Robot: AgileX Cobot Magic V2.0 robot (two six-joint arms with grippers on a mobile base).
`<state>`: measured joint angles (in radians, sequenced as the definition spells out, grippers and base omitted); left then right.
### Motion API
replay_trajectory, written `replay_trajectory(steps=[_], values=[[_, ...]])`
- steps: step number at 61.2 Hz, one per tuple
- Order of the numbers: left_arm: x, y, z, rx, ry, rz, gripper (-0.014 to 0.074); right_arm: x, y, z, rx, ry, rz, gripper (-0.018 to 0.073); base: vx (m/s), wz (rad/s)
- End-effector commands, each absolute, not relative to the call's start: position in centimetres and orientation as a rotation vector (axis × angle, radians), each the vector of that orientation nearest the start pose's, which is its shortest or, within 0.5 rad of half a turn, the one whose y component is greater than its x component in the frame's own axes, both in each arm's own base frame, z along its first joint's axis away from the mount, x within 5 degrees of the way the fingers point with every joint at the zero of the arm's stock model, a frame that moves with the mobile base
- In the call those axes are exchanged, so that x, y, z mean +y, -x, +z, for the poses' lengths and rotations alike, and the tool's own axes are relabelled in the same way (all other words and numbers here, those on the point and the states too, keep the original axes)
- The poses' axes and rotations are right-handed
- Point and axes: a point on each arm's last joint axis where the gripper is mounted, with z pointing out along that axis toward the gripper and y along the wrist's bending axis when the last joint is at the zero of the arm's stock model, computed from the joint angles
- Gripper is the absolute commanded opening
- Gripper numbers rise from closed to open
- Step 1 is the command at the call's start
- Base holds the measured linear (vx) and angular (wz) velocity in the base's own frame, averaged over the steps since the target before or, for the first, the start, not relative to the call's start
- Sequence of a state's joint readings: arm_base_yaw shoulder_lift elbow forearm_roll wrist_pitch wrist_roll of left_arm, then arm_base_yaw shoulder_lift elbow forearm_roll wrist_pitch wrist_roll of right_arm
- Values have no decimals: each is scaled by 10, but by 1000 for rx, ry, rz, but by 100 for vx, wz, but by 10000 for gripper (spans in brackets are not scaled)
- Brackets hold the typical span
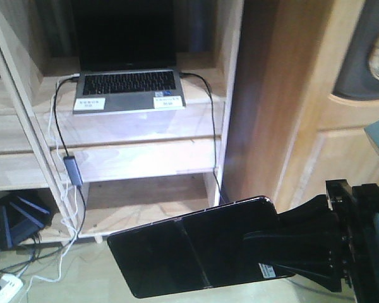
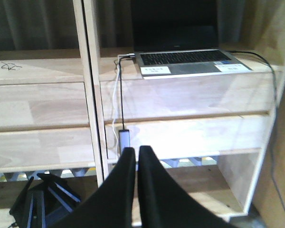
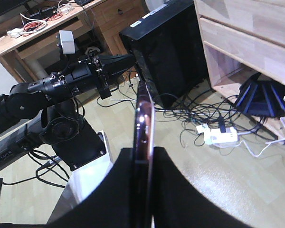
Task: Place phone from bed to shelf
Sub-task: 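Keep holding the phone while the base turns toward the wooden shelf, then hold the phone while the base drives up to the shelf with the laptop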
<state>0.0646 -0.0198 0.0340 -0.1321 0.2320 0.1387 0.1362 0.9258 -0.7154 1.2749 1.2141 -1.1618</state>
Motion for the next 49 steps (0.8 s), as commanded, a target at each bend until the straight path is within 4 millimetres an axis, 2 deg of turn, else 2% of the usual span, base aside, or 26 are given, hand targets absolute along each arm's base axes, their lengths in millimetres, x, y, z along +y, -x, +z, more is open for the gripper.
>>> replay_trajectory(steps=[1, 49], values=[[2, -56, 188, 1651, 39, 31, 1, 102, -123, 351, 1754, 941, 1285, -4, 36, 13], [2, -56, 188, 1651, 39, 31, 1, 102, -123, 351, 1754, 941, 1285, -4, 33, 11]])
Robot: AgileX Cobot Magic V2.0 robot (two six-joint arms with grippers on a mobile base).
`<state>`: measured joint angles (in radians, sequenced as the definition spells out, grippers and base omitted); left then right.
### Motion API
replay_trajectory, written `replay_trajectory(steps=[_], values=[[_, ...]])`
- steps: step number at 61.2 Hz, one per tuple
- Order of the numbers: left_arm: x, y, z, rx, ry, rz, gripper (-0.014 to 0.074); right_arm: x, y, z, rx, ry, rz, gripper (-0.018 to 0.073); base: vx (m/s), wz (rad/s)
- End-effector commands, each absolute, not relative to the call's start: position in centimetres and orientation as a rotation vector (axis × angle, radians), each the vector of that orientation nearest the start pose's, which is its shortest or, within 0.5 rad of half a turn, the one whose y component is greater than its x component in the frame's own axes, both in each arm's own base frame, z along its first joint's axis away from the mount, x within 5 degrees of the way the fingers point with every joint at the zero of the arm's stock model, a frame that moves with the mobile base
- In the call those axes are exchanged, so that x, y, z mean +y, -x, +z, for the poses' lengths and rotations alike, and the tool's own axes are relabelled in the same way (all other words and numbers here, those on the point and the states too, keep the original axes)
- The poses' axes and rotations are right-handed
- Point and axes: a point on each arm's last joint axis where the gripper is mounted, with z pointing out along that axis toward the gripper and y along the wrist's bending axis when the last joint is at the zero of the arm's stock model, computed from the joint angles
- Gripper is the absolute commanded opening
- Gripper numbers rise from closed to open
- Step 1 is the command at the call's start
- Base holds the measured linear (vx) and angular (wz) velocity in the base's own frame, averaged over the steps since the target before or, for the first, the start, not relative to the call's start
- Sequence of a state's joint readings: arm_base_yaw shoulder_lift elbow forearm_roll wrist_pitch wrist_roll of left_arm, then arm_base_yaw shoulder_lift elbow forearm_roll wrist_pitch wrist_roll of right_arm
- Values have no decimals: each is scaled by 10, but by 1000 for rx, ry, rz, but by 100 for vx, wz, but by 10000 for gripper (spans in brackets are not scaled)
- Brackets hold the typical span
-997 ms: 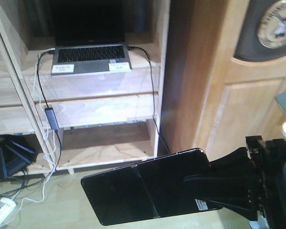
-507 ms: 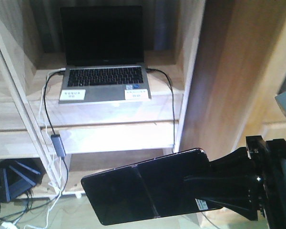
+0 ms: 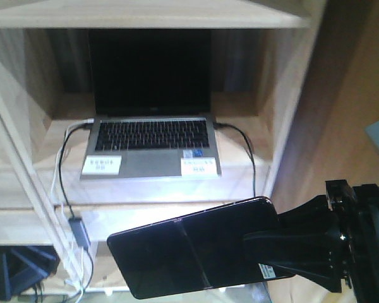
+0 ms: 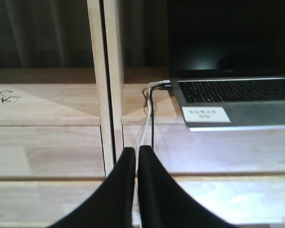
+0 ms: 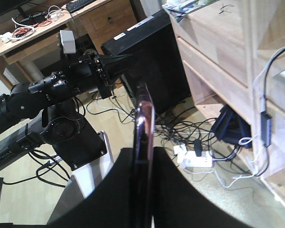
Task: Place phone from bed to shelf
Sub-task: 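Hold the phone while the base drives up to the shelf with the laptop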
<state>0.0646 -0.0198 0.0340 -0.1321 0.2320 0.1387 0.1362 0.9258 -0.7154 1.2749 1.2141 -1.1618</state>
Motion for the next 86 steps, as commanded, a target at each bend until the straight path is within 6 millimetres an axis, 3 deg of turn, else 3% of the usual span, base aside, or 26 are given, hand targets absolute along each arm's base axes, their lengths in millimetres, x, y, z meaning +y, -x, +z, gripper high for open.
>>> replay_trajectory(steps=[1, 41, 86], values=[[2, -56, 188, 1651, 39, 31, 1, 102, -123, 351, 1754, 941, 1285, -4, 31, 8], [2, -56, 188, 1651, 39, 31, 1, 102, -123, 351, 1754, 941, 1285, -4, 24, 3], [2, -56, 188, 1651, 39, 31, 1, 102, -123, 351, 1754, 941, 1285, -4, 3, -1]])
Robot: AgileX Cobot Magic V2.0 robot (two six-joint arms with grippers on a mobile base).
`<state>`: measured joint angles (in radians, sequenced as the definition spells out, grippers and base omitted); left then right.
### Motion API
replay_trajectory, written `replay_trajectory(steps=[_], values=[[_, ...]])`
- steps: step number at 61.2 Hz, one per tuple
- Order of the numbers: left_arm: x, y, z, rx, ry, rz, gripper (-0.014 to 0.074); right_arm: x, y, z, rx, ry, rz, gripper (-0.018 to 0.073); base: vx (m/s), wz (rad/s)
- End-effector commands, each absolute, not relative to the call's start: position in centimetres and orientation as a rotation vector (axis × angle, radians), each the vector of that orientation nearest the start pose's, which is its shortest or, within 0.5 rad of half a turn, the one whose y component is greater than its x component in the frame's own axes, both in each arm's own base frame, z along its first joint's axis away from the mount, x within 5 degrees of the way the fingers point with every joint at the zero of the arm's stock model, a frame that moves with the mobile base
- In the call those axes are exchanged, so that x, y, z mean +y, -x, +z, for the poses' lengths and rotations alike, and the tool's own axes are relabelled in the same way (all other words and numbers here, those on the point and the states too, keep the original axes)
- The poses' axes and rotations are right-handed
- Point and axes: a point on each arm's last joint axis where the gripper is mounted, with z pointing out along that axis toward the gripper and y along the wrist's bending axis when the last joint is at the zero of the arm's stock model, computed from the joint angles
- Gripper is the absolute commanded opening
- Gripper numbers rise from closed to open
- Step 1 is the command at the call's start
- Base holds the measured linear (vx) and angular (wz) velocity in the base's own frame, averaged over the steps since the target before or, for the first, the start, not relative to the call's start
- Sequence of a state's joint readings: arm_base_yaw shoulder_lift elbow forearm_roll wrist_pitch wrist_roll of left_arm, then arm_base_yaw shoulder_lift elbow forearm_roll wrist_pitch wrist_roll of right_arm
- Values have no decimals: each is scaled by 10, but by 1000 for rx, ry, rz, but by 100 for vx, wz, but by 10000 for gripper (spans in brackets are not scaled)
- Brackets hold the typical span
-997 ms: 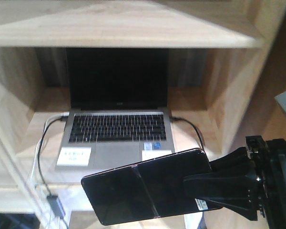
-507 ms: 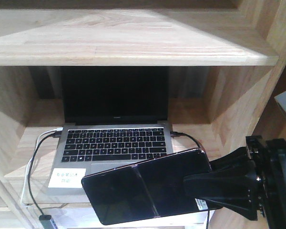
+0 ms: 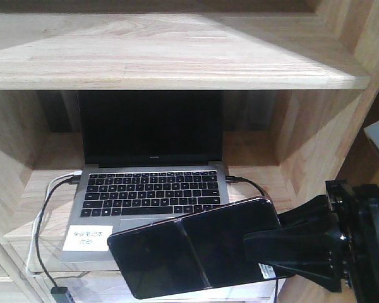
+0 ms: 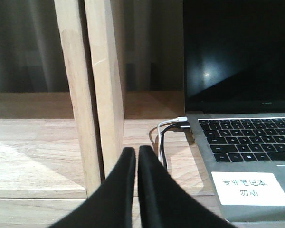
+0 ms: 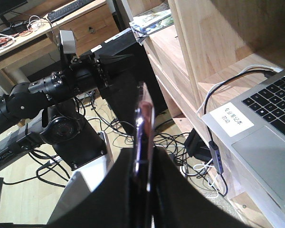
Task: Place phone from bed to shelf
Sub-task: 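Hold the phone while the base drives up to the shelf with the laptop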
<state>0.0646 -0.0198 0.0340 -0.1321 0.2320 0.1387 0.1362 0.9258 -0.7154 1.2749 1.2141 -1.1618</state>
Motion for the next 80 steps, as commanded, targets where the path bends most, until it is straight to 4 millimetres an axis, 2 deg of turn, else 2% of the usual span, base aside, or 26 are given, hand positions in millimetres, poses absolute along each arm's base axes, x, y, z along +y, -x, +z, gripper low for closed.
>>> replay_trajectory(steps=[1, 80], values=[[2, -56, 188, 1651, 39, 31, 1, 102, -123, 351, 1754, 941, 1285, -4, 1, 3], [2, -56, 188, 1651, 39, 31, 1, 103, -123, 351, 1754, 940, 1287, -4, 0, 0]])
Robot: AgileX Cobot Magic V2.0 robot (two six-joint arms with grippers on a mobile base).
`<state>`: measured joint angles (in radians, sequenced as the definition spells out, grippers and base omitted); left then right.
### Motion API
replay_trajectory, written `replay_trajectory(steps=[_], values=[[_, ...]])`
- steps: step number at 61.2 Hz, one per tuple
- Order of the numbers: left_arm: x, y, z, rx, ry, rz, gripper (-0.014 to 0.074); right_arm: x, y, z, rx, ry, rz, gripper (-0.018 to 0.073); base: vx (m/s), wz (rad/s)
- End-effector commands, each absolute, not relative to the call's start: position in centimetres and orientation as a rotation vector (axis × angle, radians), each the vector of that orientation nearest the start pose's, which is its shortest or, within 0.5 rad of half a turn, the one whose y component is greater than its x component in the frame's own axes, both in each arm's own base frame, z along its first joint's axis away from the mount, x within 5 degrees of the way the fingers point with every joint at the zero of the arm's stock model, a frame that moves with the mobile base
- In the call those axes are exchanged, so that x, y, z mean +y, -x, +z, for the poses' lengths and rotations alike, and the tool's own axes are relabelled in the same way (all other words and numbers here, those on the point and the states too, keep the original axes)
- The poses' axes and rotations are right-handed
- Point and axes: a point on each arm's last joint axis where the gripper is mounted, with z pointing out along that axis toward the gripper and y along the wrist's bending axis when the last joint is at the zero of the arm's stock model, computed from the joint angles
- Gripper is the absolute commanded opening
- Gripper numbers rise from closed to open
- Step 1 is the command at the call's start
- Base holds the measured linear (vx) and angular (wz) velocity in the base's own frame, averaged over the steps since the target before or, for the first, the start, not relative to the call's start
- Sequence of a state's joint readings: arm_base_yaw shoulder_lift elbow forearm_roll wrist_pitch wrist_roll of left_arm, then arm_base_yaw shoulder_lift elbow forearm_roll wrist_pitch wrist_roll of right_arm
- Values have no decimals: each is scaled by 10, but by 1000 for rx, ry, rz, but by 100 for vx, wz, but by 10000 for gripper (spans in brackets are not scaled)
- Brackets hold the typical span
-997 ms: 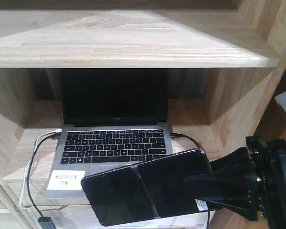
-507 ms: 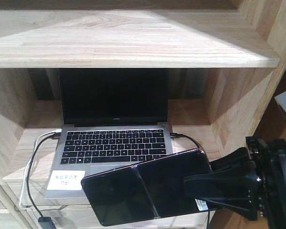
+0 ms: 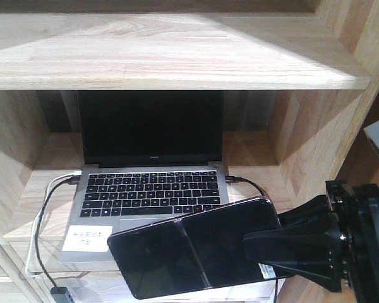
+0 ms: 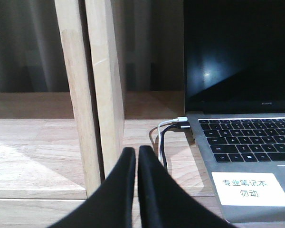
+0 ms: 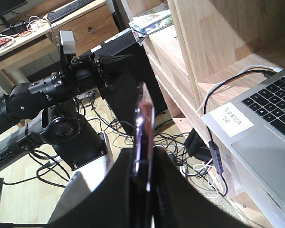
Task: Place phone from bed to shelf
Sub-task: 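Hold the phone while the base drives up to the shelf with the laptop, then raise the right gripper with the phone above the upper shelf board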
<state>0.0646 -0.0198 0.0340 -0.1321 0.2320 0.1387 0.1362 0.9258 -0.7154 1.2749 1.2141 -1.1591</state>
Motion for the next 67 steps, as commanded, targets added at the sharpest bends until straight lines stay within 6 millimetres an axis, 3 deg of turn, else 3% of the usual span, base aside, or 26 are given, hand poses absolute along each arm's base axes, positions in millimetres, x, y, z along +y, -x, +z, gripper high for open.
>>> replay_trajectory(steps=[1, 45, 67], values=[[2, -56, 188, 1651, 39, 31, 1, 103, -123, 351, 1754, 940, 1287, -4, 0, 0], [2, -56, 188, 1651, 39, 31, 1, 103, -128, 360, 1708, 853, 1285, -4, 0, 0], [2, -56, 188, 1651, 39, 31, 1, 98, -148, 416, 1564, 805, 1039, -4, 0, 0]])
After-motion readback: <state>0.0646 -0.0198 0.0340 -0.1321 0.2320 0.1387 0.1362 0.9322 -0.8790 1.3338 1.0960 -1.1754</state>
